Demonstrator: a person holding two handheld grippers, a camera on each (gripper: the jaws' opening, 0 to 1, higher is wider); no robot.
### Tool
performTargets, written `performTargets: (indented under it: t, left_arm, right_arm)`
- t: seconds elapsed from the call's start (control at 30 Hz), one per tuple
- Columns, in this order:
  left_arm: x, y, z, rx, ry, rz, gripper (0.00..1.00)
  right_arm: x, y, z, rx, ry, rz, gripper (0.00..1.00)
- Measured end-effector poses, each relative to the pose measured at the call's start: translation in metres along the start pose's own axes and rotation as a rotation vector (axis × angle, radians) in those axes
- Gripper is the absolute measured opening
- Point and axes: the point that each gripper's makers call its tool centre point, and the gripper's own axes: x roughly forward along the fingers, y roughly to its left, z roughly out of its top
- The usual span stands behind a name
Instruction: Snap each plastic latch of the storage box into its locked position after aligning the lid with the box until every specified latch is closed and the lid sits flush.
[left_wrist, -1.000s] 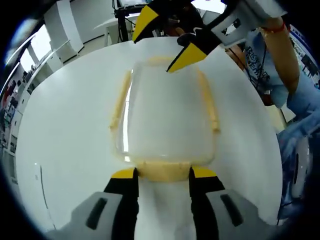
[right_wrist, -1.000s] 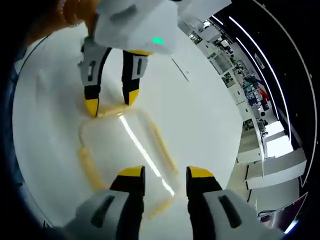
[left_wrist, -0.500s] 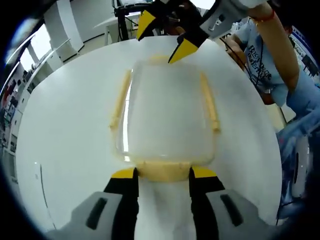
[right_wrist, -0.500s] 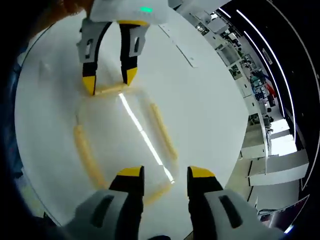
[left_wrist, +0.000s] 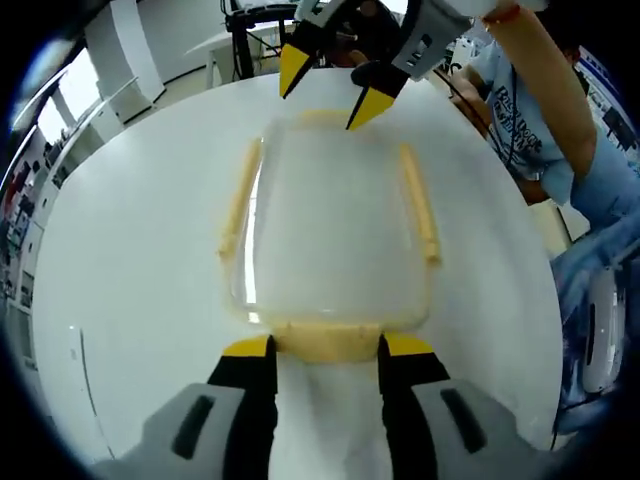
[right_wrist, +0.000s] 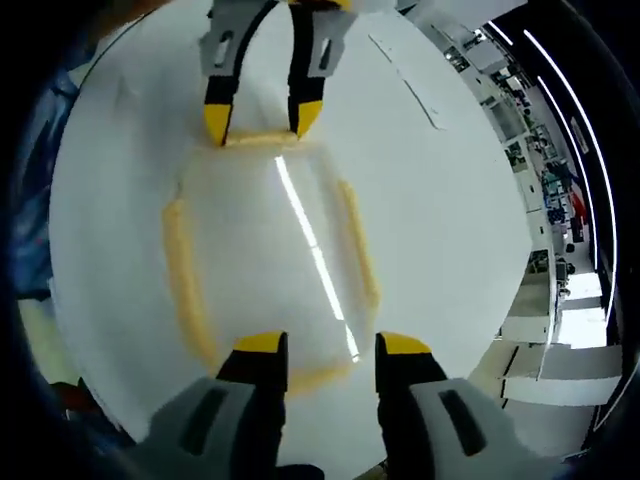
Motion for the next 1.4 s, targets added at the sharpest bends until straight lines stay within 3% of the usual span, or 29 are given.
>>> performTargets:
  t: [0.07,0.23,0.53,0.73,1.0,1.13,1.27,1.4]
  left_arm:
    - [0.0,-0.001,0.0,0.004,0.004,-0.002,0.39]
    - [-0.001,-0.003,-0.002,0.013,0.015,-0.009,0.39]
    - [-0.001,-0.003,-0.003,0.016,0.036,-0.007,0.39]
    - [-0.001,-0.004,-0.004,0.016,0.033,-0.008,0.39]
    - [-0.001,-0.004,-0.004,0.017,0.04,-0.006,0.39]
    - [-0.002,-0.004,-0.005,0.021,0.04,-0.007,0.39]
    - [-0.002,-0.005,-0.005,0.026,0.031,-0.008,0.39]
    - [-0.003,-0.005,-0.005,0.026,0.014,-0.01,0.39]
  right_arm:
    - [-0.001,-0.001,-0.006,-0.004,0.009,0.015,0.37]
    - [-0.003,0.015,-0.031,-0.004,0.064,0.133,0.39]
    - [0.01,0.023,-0.064,-0.012,0.172,0.202,0.41]
    - [0.022,0.019,-0.061,0.004,0.153,0.212,0.42]
    - [0.027,0.018,-0.061,-0.037,0.152,0.242,0.45]
    - [0.03,0.021,-0.06,-0.054,0.146,0.284,0.44]
    - [0.03,0.022,-0.056,-0.127,0.149,0.315,0.45]
    - [0.03,0.029,-0.054,-0.15,0.171,0.392,0.42]
